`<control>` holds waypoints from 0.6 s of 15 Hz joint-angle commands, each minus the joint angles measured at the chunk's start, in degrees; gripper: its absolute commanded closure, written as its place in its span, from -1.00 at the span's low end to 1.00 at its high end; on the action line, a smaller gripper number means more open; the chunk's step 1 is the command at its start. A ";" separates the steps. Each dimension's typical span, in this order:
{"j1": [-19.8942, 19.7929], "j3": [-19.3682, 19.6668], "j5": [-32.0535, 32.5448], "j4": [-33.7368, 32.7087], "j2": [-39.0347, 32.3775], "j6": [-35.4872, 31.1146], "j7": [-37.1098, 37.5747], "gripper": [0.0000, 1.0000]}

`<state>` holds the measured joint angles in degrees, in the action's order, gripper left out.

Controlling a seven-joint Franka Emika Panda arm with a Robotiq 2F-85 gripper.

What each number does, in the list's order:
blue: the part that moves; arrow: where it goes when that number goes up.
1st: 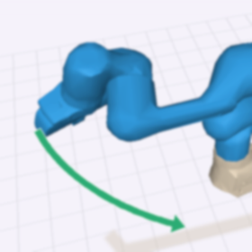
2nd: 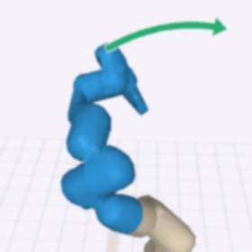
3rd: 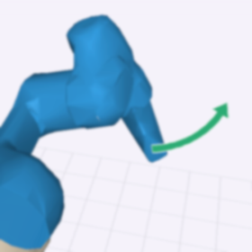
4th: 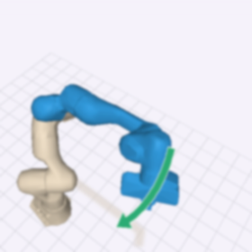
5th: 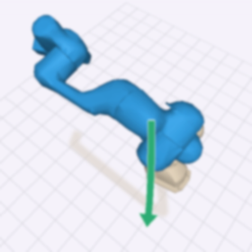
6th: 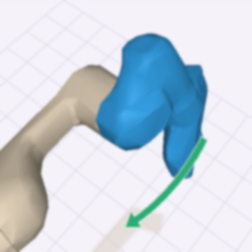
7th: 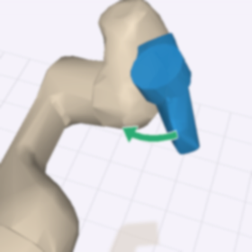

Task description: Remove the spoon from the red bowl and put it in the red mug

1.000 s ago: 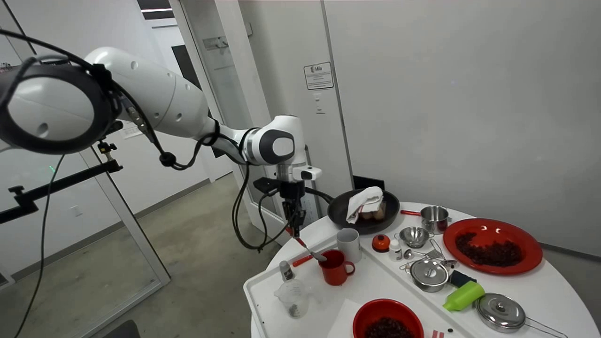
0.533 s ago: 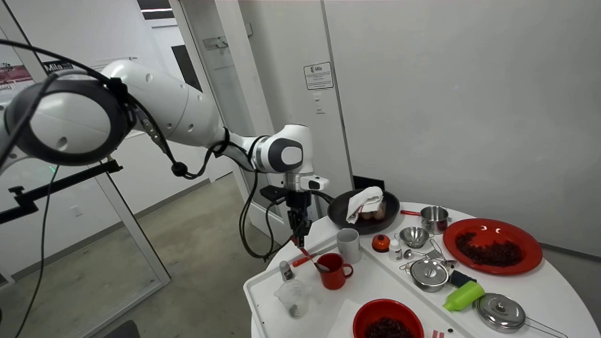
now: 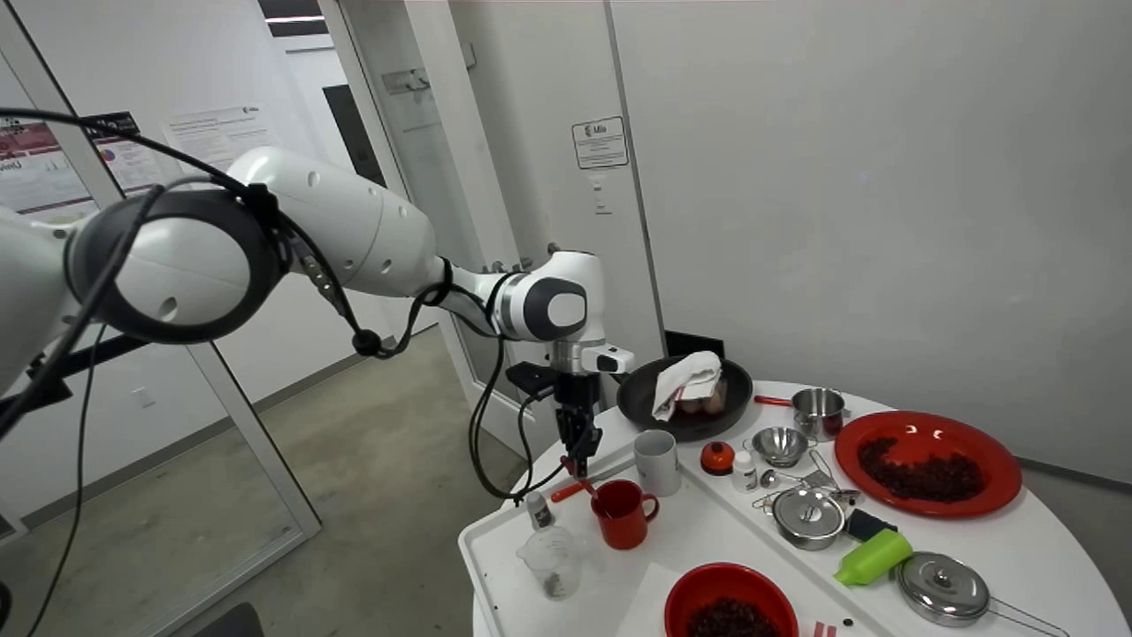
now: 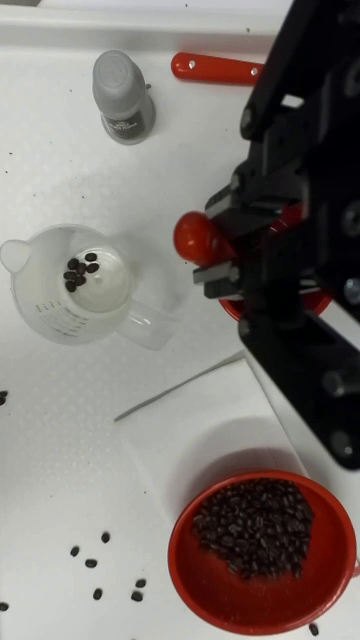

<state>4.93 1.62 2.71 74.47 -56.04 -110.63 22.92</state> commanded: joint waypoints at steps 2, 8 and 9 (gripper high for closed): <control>-0.02 0.26 -1.47 -9.18 -6.56 4.58 -1.89 0.75; 0.11 0.58 -1.33 -18.84 -14.35 10.51 -1.27 0.81; 0.09 0.61 -1.31 -20.19 -15.22 11.32 -1.25 0.73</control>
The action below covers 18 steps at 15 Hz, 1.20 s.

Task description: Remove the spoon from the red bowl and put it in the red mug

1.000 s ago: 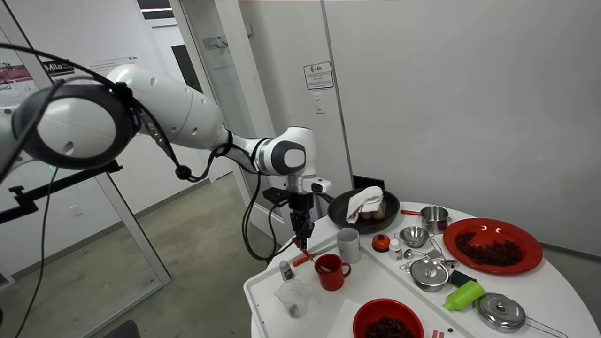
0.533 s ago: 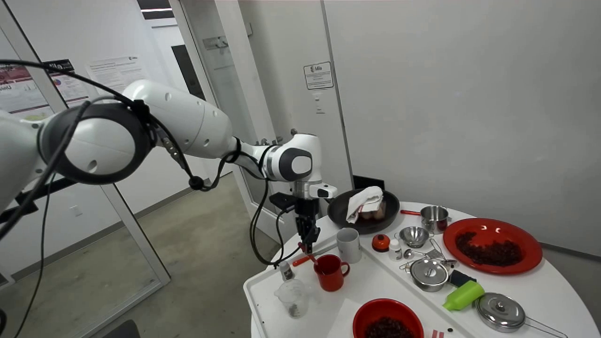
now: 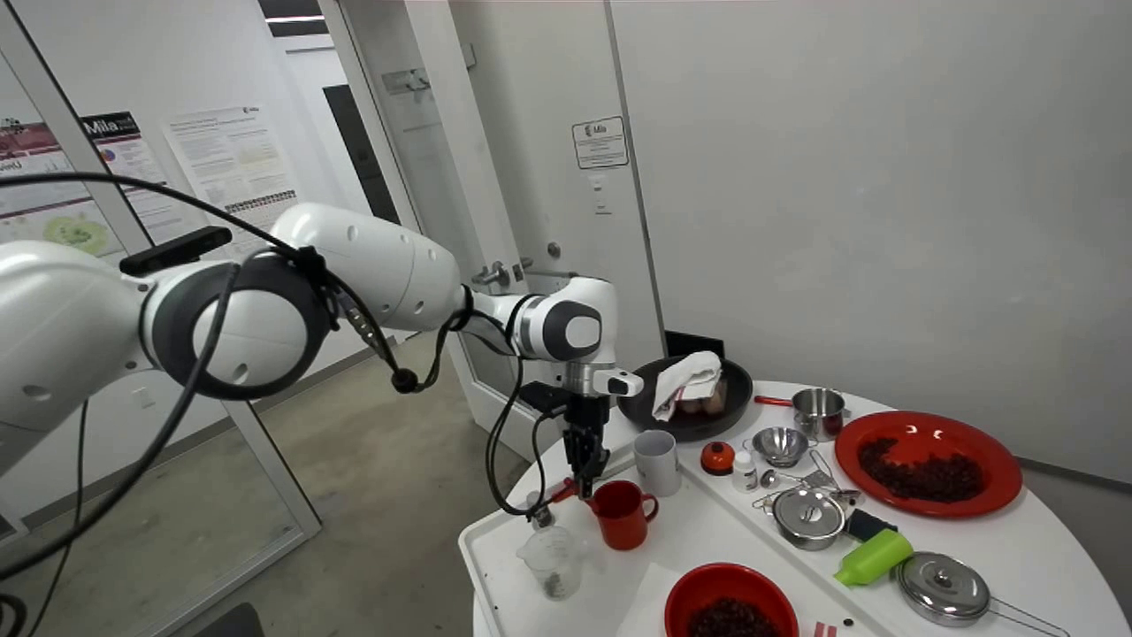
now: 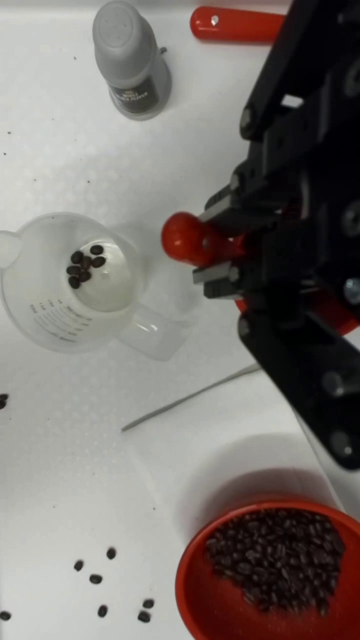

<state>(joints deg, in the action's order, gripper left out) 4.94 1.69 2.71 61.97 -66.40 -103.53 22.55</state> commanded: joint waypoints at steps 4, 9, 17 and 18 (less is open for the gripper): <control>-0.05 0.60 -1.28 -11.78 -7.31 6.93 -0.75 -0.18; -0.18 0.58 0.20 -13.30 -7.88 6.65 0.09 -0.91; 1.03 4.32 2.21 -11.04 -5.37 -0.18 6.15 -1.00; 1.04 4.35 2.22 -11.04 -5.32 -0.21 6.29 -1.00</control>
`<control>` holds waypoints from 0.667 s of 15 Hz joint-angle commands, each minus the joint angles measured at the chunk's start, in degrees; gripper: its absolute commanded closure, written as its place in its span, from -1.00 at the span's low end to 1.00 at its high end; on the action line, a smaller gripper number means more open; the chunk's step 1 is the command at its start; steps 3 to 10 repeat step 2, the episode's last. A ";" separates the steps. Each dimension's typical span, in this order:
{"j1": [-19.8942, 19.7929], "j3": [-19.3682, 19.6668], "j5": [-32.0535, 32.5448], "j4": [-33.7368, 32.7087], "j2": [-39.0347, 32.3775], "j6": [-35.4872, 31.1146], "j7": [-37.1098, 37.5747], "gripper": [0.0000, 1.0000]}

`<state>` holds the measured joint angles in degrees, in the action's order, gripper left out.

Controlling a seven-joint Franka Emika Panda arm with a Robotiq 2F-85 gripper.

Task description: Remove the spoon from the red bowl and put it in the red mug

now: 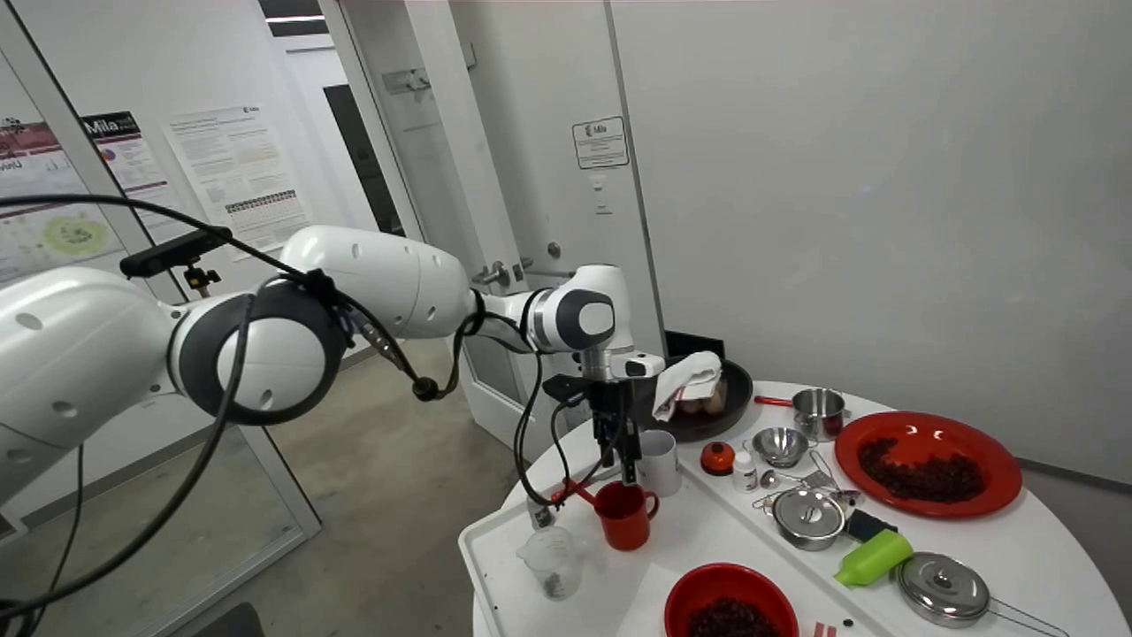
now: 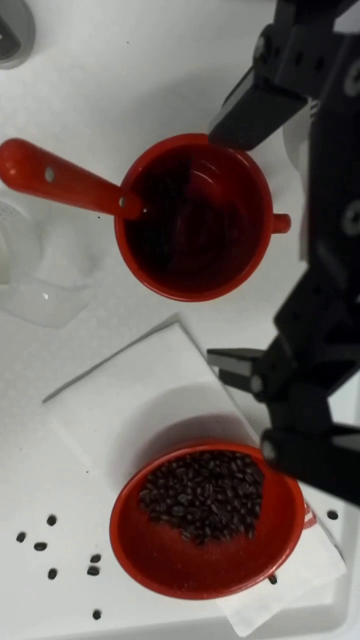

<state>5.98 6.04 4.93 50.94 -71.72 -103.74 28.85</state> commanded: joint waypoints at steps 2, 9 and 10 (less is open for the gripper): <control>0.07 0.01 0.03 0.11 -0.01 -0.06 0.23 -1.00; 0.07 0.01 0.03 0.11 -0.01 -0.06 0.23 -1.00; 0.07 0.01 0.03 0.11 -0.01 -0.06 0.23 -1.00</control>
